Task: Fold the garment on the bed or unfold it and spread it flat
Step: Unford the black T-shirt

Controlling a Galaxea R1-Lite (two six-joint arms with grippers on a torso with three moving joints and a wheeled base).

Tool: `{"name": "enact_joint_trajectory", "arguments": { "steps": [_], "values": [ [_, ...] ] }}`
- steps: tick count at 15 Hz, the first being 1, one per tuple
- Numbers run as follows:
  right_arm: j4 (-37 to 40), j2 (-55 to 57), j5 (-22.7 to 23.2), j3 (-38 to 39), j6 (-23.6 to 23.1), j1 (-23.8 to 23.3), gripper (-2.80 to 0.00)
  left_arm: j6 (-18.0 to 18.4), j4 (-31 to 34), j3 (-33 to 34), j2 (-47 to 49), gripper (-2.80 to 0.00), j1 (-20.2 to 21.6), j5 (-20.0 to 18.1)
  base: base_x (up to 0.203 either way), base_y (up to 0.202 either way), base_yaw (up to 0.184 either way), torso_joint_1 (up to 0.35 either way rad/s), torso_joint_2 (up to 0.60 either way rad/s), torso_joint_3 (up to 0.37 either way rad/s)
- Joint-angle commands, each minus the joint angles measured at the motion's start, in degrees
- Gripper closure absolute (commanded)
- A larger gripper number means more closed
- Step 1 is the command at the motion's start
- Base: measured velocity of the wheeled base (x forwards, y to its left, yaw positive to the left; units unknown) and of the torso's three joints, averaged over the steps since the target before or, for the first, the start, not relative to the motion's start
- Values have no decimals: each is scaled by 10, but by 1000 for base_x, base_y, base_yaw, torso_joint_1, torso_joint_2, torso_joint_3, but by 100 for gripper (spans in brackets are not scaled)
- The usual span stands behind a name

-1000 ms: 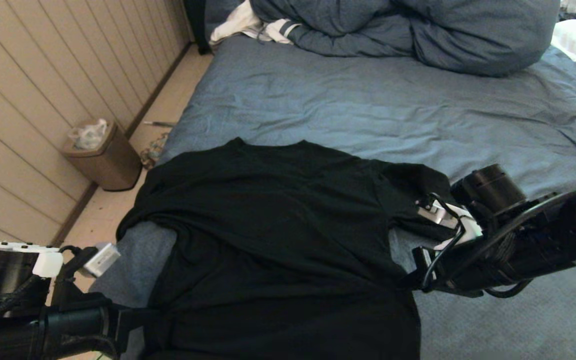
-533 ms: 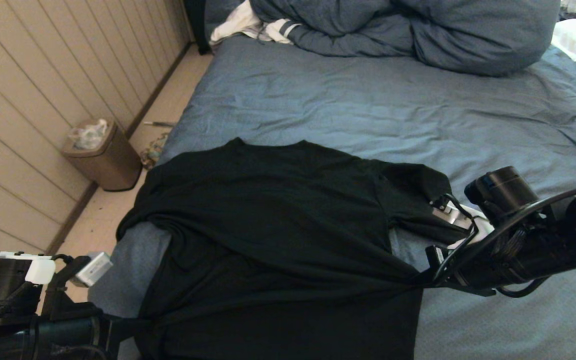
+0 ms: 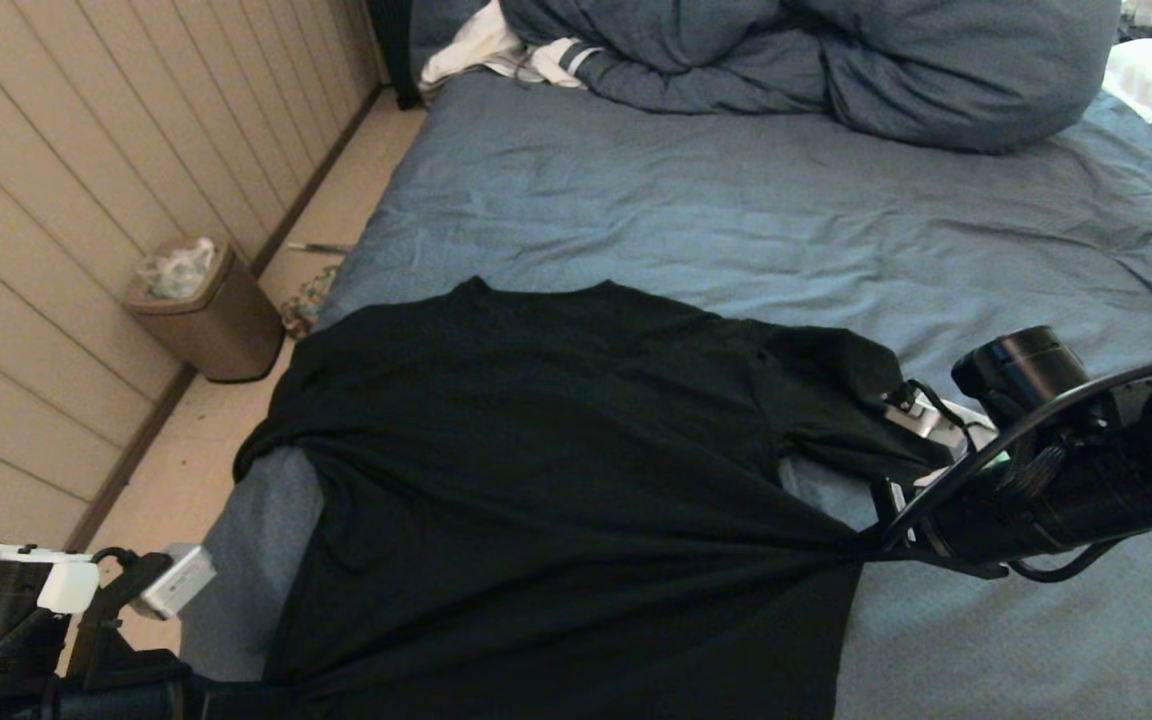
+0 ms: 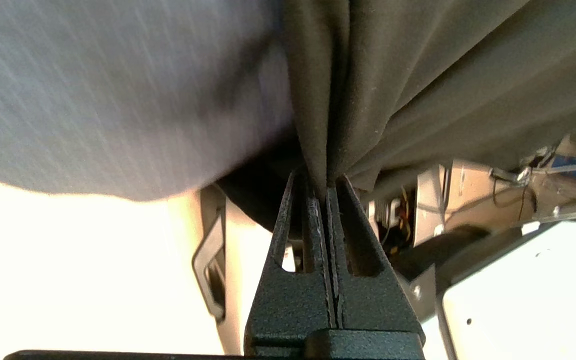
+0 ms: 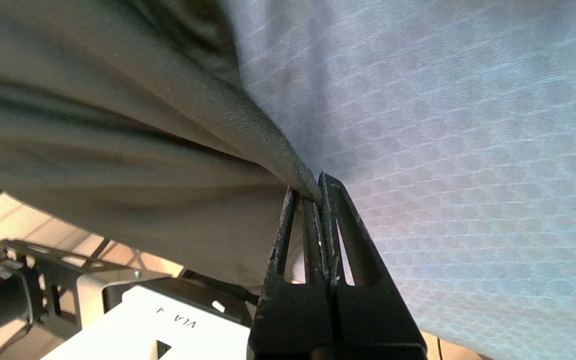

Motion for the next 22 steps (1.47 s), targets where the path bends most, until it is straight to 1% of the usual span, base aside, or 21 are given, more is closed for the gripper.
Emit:
{"name": "enact_joint_trajectory", "arguments": {
  "steps": [1, 8, 12, 14, 15, 18, 20, 22],
  "values": [
    [0, 5, 1, -2, 1, -1, 0, 2, -2, 11, -3, 0, -1, -3, 0, 0, 0, 0, 0, 0],
    [1, 11, 2, -4, 1, 1, 0, 3, -3, 27, -21, 0, -1, -2, 0, 0, 0, 0, 0, 0],
    [3, 3, 2, -2, 2, 1, 0, 2, 1, 20, -67, 0, 0, -2, 0, 0, 0, 0, 0, 0],
    [3, -3, 2, 0, 1, 4, 0, 0, 9, 14, -70, 0, 0, -2, 0, 0, 0, 0, 0, 0],
    [3, -4, 1, 0, 0, 6, -280, 0, 11, 11, -70, -280, 0, -2, 0, 0, 0, 0, 0, 0],
    [6, -19, 2, 2, -13, 7, -280, 3, 18, 16, -91, -280, -8, -3, 0, 0, 0, 0, 0, 0],
    [6, -31, 2, 2, -14, 7, -280, 4, 34, 18, -108, -280, -14, -3, 0, 0, 0, 0, 0, 0],
    [7, -45, 3, -1, -14, 5, -280, 3, 36, 10, -134, -280, -14, -1, 0, 0, 0, 0, 0, 0]
  ]
}}
